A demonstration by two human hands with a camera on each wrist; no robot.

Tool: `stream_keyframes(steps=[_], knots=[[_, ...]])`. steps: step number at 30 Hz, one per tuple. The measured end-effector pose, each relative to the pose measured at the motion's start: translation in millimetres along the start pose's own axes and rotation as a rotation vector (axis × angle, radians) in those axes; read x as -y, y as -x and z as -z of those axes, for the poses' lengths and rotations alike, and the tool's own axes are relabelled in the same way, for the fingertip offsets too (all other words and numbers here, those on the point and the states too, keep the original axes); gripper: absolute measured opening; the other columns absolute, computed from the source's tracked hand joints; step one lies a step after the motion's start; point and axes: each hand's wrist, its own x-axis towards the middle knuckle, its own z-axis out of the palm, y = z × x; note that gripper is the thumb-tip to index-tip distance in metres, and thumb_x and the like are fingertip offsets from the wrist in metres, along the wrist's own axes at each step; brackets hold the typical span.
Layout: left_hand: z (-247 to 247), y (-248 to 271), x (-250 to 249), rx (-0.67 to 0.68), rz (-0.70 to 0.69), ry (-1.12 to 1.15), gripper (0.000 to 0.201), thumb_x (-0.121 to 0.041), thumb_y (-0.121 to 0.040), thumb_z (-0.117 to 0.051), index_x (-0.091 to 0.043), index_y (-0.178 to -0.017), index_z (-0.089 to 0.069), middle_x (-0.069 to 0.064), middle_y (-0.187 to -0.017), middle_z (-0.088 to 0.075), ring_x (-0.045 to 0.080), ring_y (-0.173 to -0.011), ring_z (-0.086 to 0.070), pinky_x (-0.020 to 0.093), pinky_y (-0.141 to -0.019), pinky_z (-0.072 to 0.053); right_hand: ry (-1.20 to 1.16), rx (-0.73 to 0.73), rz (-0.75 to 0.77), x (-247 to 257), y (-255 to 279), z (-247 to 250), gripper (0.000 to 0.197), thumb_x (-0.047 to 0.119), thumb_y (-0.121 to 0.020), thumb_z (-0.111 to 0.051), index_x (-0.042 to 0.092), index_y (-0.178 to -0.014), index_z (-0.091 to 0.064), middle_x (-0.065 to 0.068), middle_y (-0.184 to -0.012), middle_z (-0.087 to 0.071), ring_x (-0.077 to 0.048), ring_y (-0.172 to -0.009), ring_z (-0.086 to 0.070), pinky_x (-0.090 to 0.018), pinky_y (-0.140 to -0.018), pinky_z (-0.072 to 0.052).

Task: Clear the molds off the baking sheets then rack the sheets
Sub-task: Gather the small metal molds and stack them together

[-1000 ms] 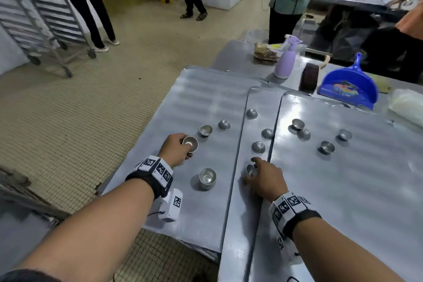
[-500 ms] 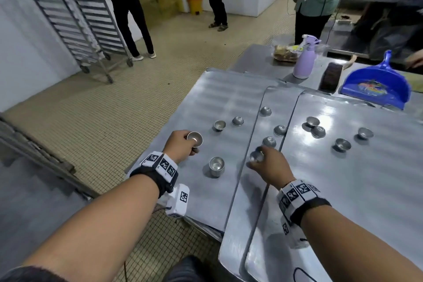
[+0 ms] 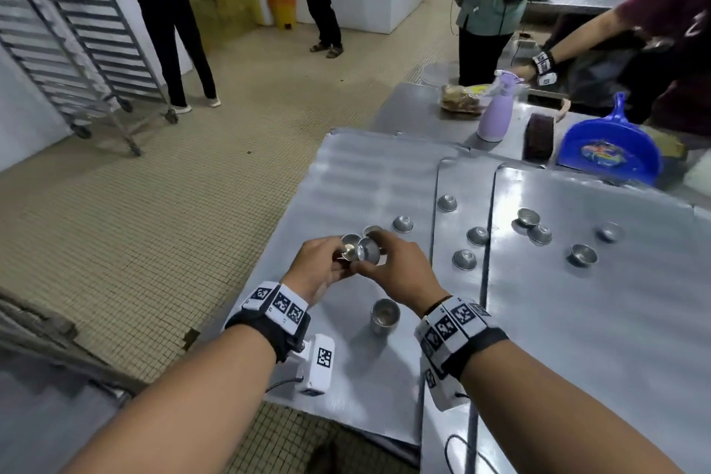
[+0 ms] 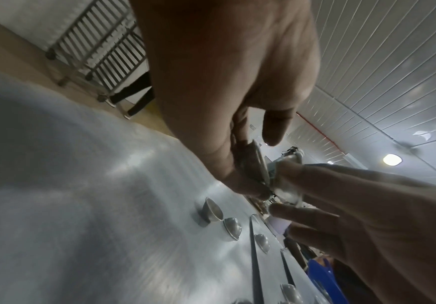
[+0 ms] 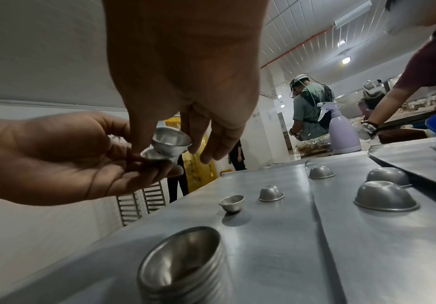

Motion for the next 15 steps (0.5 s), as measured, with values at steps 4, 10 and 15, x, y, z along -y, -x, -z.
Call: stream_keyframes(steps=[4, 10, 15], knots=[[8.8, -19.1, -5.1, 0.067, 0.065, 0.108, 0.029, -0.007, -0.091, -0.045, 0.008, -0.107, -0.064, 0.018, -0.085, -0.059, 0.022, -0.064, -0.063, 0.041, -0.071, -0.059, 0.021, -0.047, -0.033, 12.7, -21.3, -13.3, 0.055, 0.046, -0.079, -0.076, 0.026, -0.127, -0.058, 0.001, -0.107, -0.072, -0.022, -0.098, -0.066, -0.033, -0.08, -0.051], [16.2, -42.2, -11.6, 0.134, 0.086, 0.111, 0.021, -0.004, -0.093, -0.048, 0.009, -0.102, -0.062, 0.015, -0.073, -0.058, 0.017, -0.058, -0.059, 0.047, -0.085, -0.055, 0.012, -0.141, -0.026, 18.5, -36.2, -24.9, 0.057, 0.046, -0.079, -0.077, 0.026, -0.128, -0.059, 0.003, -0.106, -0.071, -0.017, -0.093, -0.065, -0.026, -0.074, -0.046], [15.7, -53.5, -15.2, 0.169, 0.07, 0.042, 0.019, -0.001, -0.095, -0.05, 0.011, -0.097, -0.065, 0.018, -0.078, -0.063, 0.017, -0.06, -0.062, 0.039, -0.074, -0.058, -0.008, -0.136, -0.056, 13.3, -43.7, -30.5, 0.063, 0.051, -0.076, -0.078, 0.029, -0.131, -0.056, 0.004, -0.109, -0.071, -0.017, -0.1, -0.065, -0.029, -0.08, -0.049]])
